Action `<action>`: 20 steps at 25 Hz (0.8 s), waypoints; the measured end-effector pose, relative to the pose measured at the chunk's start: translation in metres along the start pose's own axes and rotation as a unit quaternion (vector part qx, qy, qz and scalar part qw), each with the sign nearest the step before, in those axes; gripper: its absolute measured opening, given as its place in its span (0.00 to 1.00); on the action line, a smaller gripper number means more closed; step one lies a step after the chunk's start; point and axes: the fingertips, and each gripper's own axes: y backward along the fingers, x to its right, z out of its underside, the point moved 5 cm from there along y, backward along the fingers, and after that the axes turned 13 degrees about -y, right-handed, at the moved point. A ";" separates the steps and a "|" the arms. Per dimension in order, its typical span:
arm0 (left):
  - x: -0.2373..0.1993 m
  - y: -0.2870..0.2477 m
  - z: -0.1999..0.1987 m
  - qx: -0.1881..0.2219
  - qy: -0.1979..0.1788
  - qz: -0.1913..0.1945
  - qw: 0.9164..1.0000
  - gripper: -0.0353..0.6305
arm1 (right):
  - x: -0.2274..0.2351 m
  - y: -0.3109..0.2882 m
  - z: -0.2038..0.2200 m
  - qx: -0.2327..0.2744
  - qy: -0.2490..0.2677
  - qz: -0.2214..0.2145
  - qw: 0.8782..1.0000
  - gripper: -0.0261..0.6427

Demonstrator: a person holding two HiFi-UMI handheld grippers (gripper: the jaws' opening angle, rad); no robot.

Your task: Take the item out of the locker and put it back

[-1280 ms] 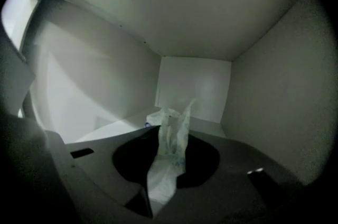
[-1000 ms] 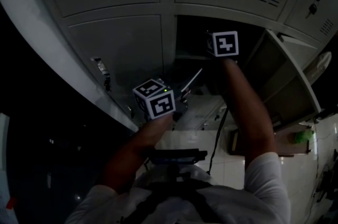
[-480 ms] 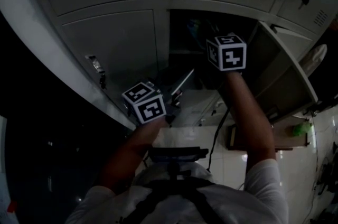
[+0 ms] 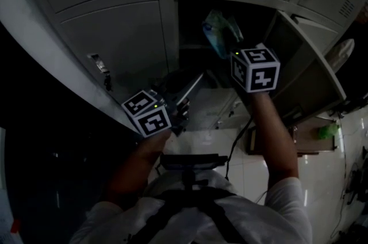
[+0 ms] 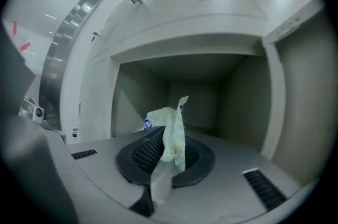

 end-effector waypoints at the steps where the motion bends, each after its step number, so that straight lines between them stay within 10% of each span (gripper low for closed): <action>1: 0.001 0.002 0.000 0.001 0.000 -0.001 1.000 0.14 | -0.001 0.005 0.001 0.001 -0.001 -0.001 1.000 0.04; 20: 0.029 0.059 0.030 -0.021 0.050 -0.013 0.998 0.14 | -0.019 0.104 0.055 0.022 -0.051 -0.002 0.998 0.04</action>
